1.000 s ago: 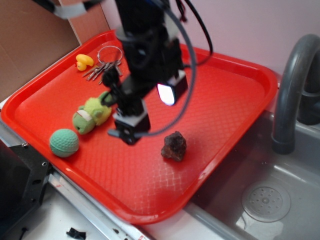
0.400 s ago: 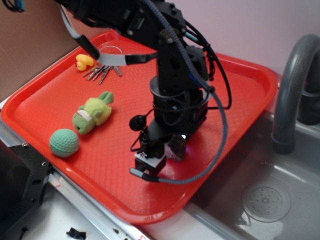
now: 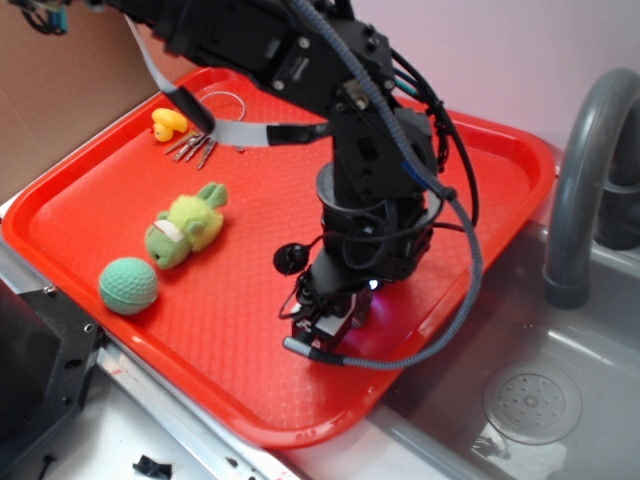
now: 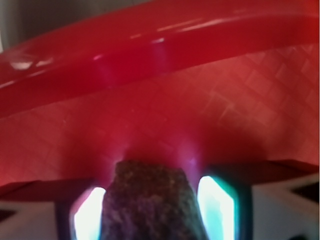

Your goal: Grab the rock.

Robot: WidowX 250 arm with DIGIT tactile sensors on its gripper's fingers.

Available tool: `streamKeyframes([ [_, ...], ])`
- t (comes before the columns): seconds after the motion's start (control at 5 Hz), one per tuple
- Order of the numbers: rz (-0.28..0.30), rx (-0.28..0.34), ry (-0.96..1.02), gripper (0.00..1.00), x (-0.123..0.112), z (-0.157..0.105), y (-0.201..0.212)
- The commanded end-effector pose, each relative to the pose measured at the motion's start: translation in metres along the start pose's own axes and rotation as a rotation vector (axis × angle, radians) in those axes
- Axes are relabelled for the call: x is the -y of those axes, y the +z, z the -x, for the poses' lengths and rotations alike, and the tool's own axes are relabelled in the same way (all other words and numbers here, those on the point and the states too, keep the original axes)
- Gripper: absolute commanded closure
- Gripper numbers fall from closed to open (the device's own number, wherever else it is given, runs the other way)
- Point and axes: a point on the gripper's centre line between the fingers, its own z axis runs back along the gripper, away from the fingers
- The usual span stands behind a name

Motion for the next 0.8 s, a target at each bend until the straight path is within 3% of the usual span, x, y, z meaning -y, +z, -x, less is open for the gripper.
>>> streamKeyframes([
  [0.0,0.030,0.067,0.262,1.00,-0.004,0.018,0.042],
  [0.2,-0.007,0.141,0.513,1.00,-0.012,0.045,0.082],
  [0.4,0.033,0.175,0.759,1.00,-0.014,0.075,0.115],
  [0.6,0.032,0.236,1.007,1.00,-0.012,0.115,0.154],
])
